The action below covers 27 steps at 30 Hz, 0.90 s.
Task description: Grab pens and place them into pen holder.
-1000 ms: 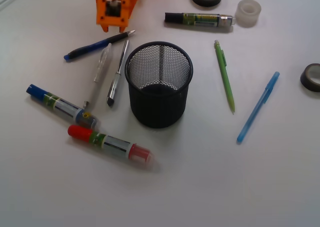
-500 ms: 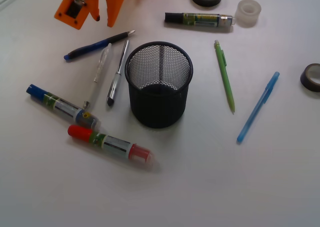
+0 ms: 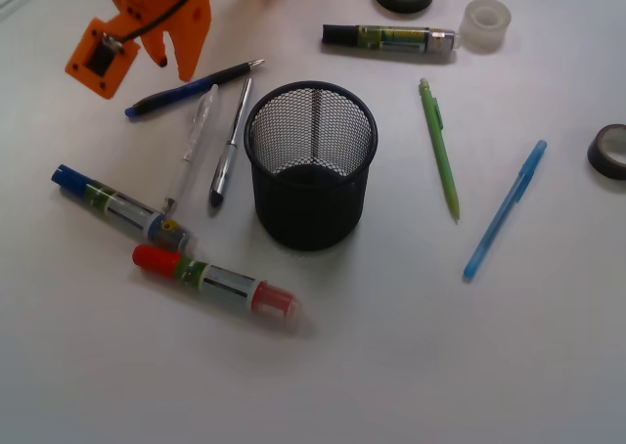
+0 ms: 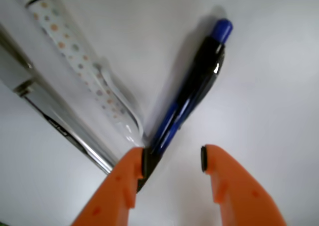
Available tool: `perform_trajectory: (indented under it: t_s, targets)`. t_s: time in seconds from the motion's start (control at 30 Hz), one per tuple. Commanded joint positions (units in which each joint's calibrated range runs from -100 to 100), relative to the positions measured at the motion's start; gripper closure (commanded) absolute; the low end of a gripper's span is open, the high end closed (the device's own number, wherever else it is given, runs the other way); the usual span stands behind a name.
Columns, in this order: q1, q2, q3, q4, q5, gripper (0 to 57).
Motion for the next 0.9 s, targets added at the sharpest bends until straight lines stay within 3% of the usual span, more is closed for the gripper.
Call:
perform_trajectory:
  t_s: [0.0,0.8,0.87]
  targets:
    - [0.63,2.78,-2.89,-3.21,-0.59,44.2]
    - [3.32,13.32,-3.07,-11.78,-3.03,44.9]
    - [3.32,13.40,-3.07,-11.78,-3.03,48.2]
